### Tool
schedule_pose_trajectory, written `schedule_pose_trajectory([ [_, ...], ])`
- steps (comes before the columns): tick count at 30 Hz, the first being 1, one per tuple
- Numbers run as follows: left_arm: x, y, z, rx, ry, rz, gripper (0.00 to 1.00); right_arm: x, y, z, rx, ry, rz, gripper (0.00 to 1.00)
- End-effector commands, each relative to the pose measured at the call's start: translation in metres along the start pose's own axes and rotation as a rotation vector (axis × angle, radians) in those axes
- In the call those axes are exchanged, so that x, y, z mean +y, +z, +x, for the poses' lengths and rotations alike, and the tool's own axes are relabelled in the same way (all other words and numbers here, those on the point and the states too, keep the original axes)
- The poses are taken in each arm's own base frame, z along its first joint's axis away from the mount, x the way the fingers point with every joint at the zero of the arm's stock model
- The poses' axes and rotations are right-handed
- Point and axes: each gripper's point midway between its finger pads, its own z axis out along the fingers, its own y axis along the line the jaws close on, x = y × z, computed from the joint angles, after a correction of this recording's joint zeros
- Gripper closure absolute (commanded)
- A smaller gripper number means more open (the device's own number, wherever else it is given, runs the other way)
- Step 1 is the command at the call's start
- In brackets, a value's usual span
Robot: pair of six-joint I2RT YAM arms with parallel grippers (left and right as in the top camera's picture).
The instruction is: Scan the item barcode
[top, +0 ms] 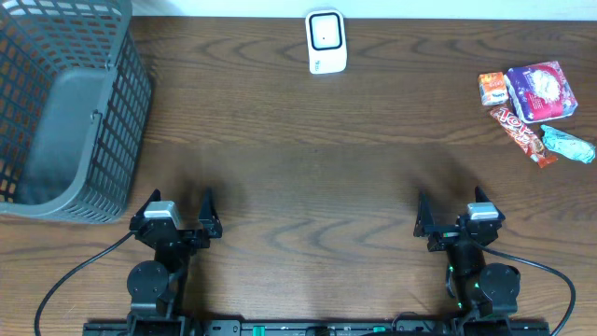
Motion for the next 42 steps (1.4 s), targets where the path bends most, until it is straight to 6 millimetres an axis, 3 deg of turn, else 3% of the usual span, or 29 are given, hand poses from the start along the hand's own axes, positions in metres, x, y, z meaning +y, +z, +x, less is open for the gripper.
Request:
schedule_pose_trajectory([
  [1, 0.0072, -0.0002, 0.0129, 0.043, -0.006, -0.034, 0.02, -0.0019, -0.0001, 0.0009, 0.001, 0.011, 0.010, 0.01],
  [34, 0.0074, -0.0002, 0.0137, 0.046, 0.019, -0.034, 0.02, -0.0019, -0.0001, 0.0009, 0.001, 0.011, 0.010, 0.01],
  [42, 0.0073, -0.0002, 0.0137, 0.048, 0.090, -0.032, 0.02, -0.0019, -0.0001, 0.0009, 0.001, 0.011, 0.010, 0.01],
])
